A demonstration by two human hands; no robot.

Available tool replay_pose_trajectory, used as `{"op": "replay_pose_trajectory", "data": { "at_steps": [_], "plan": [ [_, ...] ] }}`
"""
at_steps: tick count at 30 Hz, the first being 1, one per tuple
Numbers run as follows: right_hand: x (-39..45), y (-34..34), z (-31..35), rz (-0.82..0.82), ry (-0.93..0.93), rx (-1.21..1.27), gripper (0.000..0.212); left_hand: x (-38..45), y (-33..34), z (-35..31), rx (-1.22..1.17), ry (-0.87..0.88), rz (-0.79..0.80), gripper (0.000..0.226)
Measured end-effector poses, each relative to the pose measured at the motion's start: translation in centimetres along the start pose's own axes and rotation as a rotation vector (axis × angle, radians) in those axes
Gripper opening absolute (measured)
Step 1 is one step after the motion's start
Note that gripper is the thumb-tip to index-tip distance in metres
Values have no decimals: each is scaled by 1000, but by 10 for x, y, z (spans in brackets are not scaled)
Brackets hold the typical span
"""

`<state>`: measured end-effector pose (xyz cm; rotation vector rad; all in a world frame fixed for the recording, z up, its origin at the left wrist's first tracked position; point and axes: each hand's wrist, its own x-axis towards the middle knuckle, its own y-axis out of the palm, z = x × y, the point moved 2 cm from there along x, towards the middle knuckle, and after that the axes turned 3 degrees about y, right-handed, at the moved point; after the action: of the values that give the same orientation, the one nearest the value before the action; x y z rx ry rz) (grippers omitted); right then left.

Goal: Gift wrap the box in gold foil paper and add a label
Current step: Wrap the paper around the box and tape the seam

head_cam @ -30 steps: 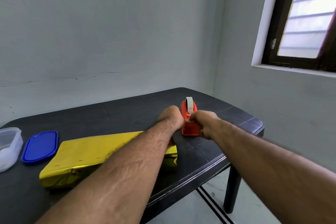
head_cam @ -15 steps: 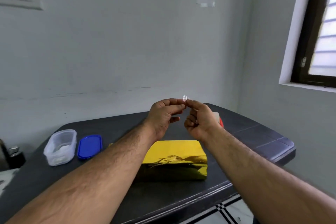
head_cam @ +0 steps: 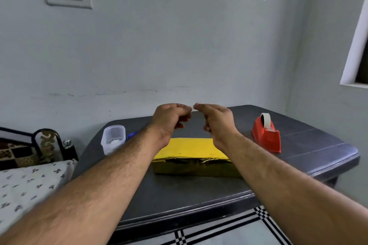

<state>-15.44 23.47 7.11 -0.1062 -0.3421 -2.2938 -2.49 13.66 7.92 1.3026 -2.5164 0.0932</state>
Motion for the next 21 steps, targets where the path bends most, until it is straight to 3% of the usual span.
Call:
{"op": "replay_pose_trajectory", "data": {
  "at_steps": [5,7,9,11,15,21],
  "plan": [
    [-4,-19,-21,-30,-233,-544,38,-8,-51,9,47,-186,-22,13],
    [-6,-30,-30,154,-270,-849,34,-12,-64,16,85,-231,60,13],
    [-10,-36,-42,366,-329,-1176,47,-16,-70,26,123,-250,158,11],
    [-18,-40,-51,459,-426,-1374,59,-16,-72,35,120,-265,215,13],
    [-26,-45,-67,546,-515,-1490,68,-7,-68,48,132,-330,305,15],
    [-22,-52,-89,515,-552,-1405,47,11,-57,53,375,-443,439,18]
  ]
}}
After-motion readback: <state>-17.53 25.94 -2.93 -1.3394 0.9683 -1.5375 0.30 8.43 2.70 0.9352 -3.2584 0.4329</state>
